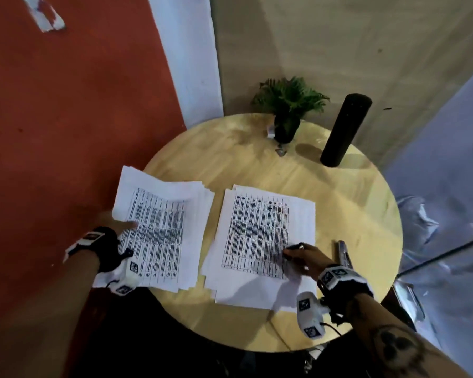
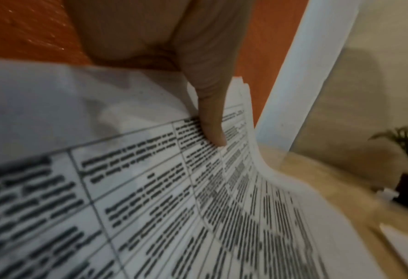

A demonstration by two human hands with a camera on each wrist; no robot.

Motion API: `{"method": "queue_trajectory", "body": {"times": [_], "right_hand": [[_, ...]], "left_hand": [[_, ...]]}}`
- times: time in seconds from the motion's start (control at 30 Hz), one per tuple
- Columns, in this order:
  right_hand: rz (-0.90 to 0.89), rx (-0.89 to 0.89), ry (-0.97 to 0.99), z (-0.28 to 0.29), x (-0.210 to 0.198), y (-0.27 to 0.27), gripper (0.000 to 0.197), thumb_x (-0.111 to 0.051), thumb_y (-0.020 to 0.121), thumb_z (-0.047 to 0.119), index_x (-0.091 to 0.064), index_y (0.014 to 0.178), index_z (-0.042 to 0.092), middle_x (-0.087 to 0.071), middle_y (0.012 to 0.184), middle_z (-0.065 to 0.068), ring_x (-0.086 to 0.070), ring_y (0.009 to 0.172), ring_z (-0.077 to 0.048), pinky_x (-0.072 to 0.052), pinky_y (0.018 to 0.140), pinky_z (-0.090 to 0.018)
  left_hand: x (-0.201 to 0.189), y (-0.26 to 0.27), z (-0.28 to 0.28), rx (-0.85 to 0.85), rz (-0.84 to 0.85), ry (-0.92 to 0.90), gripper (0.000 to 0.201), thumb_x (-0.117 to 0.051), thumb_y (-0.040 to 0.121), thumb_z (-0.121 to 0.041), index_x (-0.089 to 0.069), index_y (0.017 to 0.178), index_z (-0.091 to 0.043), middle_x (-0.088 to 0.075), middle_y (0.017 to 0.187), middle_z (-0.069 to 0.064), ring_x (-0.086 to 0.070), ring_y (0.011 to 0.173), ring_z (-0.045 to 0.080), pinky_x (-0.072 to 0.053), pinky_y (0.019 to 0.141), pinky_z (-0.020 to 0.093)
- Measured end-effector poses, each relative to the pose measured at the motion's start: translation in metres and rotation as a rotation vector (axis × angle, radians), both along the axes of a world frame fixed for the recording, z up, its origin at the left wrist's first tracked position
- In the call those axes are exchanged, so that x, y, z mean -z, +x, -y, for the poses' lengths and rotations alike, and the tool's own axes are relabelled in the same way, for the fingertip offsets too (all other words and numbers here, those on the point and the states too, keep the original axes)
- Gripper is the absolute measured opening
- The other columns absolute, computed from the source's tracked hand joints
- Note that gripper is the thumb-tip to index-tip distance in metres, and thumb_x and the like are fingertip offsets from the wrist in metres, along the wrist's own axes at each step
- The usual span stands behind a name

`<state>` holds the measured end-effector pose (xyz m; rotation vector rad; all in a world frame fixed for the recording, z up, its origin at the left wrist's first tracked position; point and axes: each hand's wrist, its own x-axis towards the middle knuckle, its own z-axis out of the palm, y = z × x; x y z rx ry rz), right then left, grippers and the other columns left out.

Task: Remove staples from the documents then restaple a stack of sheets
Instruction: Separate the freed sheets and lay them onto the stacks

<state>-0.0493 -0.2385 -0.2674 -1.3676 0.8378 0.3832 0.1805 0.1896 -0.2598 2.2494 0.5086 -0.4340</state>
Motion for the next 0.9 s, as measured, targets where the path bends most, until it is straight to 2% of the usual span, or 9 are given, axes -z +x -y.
{"method": "queue_trajectory", "body": {"times": [0.1,0.2,0.27,0.33,0.43,0.57,0.67,0.8,0.9], "right_hand": [[0.018,0.040,0.021,0.000,0.011,-0.001,0.020,-0.060,0.087,0.006,-0.055,0.069,0.011,-0.054,0.046,0.002,-0.046,0.057,-0.017,-0.034,0.049,-0.020],[0.045,0.092,0.022,-0.003,0.011,0.001,0.021,-0.059,0.088,0.003,-0.055,0.068,0.010,-0.056,0.048,0.002,-0.050,0.058,-0.015,-0.038,0.047,-0.017],[0.042,0.094,0.010,-0.004,0.011,0.001,0.024,-0.061,0.087,0.005,-0.053,0.065,0.012,-0.054,0.048,0.001,-0.048,0.051,-0.012,-0.035,0.043,-0.016],[0.027,0.079,0.014,-0.004,0.013,0.001,0.028,-0.061,0.087,0.009,-0.052,0.061,0.013,-0.049,0.043,0.004,-0.043,0.044,-0.010,-0.027,0.041,-0.016],[0.017,0.072,0.025,-0.004,0.011,0.003,0.031,-0.060,0.088,0.012,-0.050,0.059,0.013,-0.046,0.043,0.001,-0.038,0.045,-0.014,-0.022,0.046,-0.019],[0.027,0.112,0.030,-0.005,0.012,0.003,0.030,-0.059,0.089,0.009,-0.050,0.060,0.013,-0.047,0.041,0.004,-0.044,0.040,-0.009,-0.029,0.034,-0.012],[0.028,0.102,0.005,-0.005,0.015,0.002,0.028,-0.062,0.087,0.014,-0.050,0.062,0.015,-0.046,0.050,0.001,-0.040,0.046,-0.010,-0.027,0.038,-0.014],[0.023,0.115,0.015,-0.004,0.017,0.002,0.029,-0.062,0.087,0.013,-0.050,0.061,0.015,-0.047,0.042,0.005,-0.041,0.041,-0.007,-0.028,0.034,-0.012],[0.039,0.102,0.004,-0.004,0.015,0.003,0.027,-0.062,0.087,0.012,-0.053,0.062,0.014,-0.050,0.042,0.007,-0.044,0.049,-0.009,-0.033,0.037,-0.013]], "left_hand": [[-0.004,-0.006,0.013,0.021,0.064,0.144,0.064,-0.084,0.068,-0.012,-0.054,0.122,0.008,-0.058,0.123,0.026,-0.056,0.112,0.042,-0.044,0.096,0.052],[-0.012,0.007,0.021,0.051,0.071,0.177,0.053,-0.077,0.076,-0.009,-0.054,0.121,0.008,-0.058,0.121,0.026,-0.057,0.109,0.043,-0.046,0.094,0.049],[-0.015,0.025,0.024,0.043,0.042,0.187,0.054,-0.073,0.081,-0.017,-0.050,0.125,0.005,-0.057,0.124,0.026,-0.056,0.112,0.043,-0.045,0.095,0.052],[-0.009,0.042,0.035,0.055,0.140,0.285,0.063,-0.076,0.076,-0.027,-0.046,0.126,-0.002,-0.056,0.122,0.027,-0.055,0.111,0.044,-0.044,0.095,0.057],[-0.028,0.020,0.108,0.275,0.264,0.429,0.063,-0.078,0.073,-0.033,-0.051,0.126,-0.011,-0.051,0.127,0.024,-0.048,0.119,0.042,-0.039,0.100,0.050],[-0.018,-0.034,0.208,0.528,0.015,0.247,0.067,-0.072,0.081,-0.037,-0.044,0.134,-0.007,-0.050,0.137,0.018,-0.050,0.123,0.033,-0.041,0.101,0.037],[0.001,-0.063,0.241,0.510,-0.159,0.248,0.081,-0.073,0.077,-0.047,-0.042,0.134,0.002,-0.049,0.137,0.020,-0.052,0.122,0.033,-0.044,0.099,0.037],[0.020,-0.072,0.247,0.417,-0.125,0.261,0.088,-0.087,0.056,-0.046,-0.049,0.122,-0.001,-0.058,0.126,0.017,-0.059,0.112,0.034,-0.051,0.091,0.045],[0.019,-0.072,0.245,0.415,-0.050,0.230,0.085,-0.089,0.058,-0.034,-0.045,0.126,-0.007,-0.059,0.122,0.016,-0.058,0.110,0.035,-0.052,0.088,0.046]]}}
